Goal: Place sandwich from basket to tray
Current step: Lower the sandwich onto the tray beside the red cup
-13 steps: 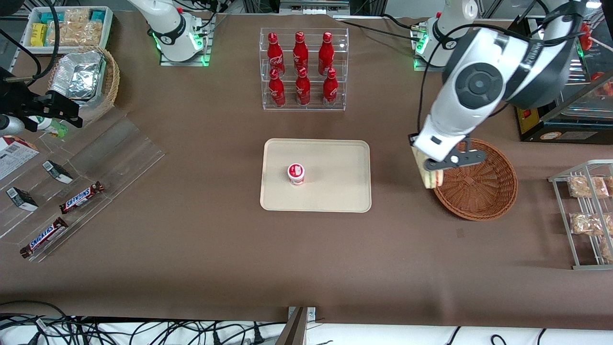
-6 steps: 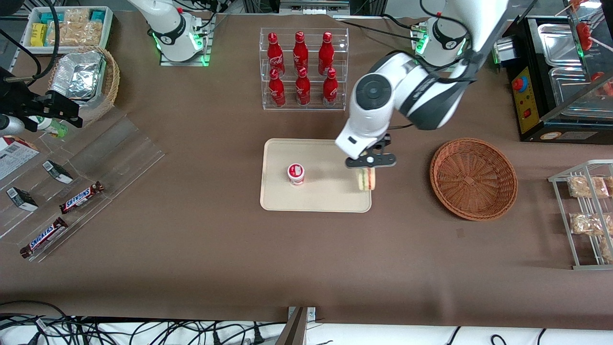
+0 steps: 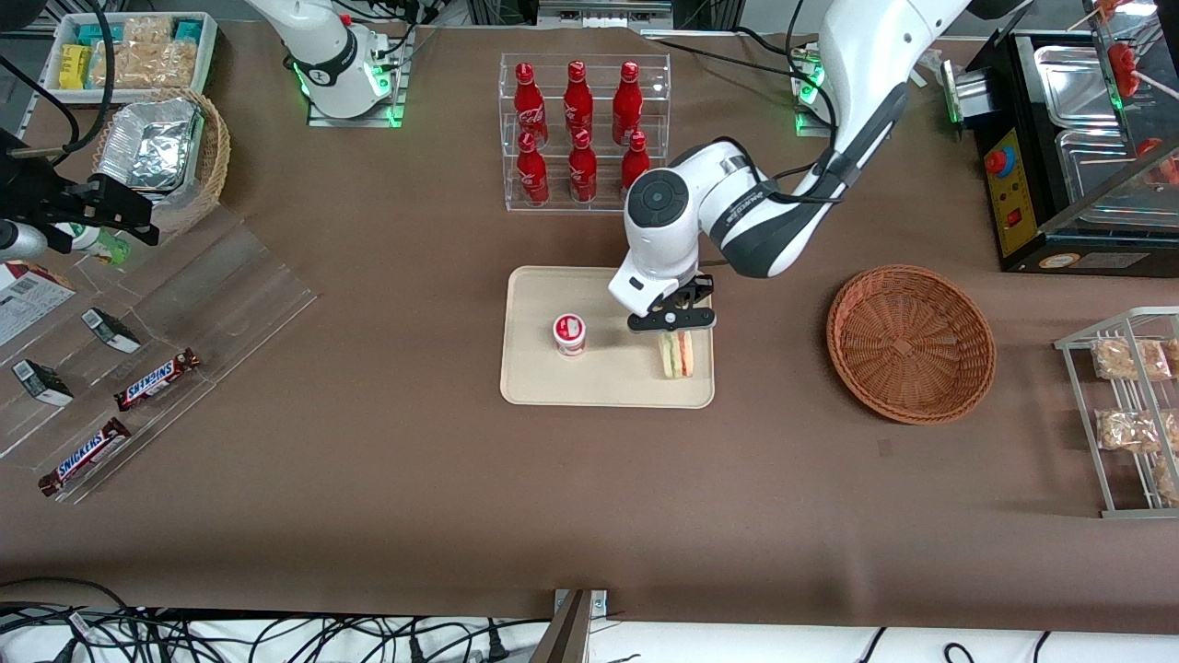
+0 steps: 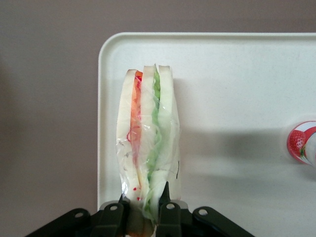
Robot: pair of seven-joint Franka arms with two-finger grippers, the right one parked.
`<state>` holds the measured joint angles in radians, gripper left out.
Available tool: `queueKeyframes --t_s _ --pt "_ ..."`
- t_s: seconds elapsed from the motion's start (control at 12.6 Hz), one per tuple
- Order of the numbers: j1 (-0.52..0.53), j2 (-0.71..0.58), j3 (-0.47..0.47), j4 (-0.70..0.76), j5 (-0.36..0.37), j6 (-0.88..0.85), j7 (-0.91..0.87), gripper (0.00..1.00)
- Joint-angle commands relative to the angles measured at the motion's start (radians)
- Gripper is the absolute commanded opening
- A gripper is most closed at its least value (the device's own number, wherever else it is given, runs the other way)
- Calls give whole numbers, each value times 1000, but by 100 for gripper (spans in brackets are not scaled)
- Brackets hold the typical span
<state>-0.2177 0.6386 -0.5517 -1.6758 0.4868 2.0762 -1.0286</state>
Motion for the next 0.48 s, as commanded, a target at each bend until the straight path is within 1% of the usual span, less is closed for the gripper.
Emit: queueKeyframes --t_s 0.0,0.08,0.4 --pt "-25 33 1 19 74 16 -65 24" --pt "-29 36 1 19 90 19 -74 24" --pt "-31 53 3 21 92 38 -74 24"
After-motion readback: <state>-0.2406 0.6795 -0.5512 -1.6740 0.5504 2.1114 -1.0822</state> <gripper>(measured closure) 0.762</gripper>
